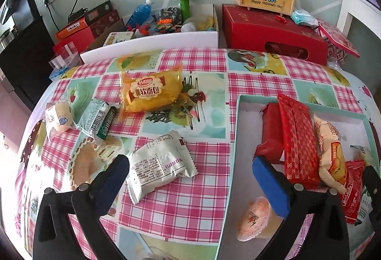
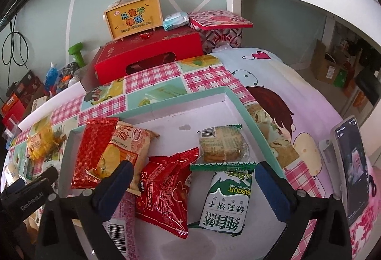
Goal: Organize snacks
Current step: 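Withdraw both tools from the tray back over the table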
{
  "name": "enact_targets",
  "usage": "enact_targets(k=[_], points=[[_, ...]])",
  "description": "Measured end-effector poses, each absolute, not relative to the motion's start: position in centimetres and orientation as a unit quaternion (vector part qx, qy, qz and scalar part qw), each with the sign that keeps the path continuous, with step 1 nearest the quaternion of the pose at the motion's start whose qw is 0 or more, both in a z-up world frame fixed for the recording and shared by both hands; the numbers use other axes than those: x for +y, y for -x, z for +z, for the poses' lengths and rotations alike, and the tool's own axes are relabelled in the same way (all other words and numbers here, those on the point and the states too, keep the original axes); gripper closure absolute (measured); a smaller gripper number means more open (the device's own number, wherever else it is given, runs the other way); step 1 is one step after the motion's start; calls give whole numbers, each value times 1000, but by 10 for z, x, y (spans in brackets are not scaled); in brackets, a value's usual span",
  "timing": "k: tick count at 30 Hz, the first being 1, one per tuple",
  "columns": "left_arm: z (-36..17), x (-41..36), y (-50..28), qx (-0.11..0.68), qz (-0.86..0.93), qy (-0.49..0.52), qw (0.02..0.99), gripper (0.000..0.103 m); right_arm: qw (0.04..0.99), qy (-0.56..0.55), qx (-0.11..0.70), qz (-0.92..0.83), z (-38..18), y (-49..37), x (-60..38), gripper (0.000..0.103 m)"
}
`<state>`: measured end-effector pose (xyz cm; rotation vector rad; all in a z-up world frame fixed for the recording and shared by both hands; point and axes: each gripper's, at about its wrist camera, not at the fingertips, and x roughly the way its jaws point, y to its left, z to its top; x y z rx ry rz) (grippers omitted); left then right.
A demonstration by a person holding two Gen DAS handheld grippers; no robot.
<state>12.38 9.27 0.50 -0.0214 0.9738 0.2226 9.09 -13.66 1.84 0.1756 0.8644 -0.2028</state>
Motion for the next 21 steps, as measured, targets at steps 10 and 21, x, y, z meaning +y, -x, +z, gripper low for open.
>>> enact_targets(k=[10,21], points=[[5,92,-123,473,101,1,875,0,900,-88,415,-95,22,-90,-136,0],[12,113,-114,480,109,9,871,0,909,-82,405,-54,33,-89,-107,0]])
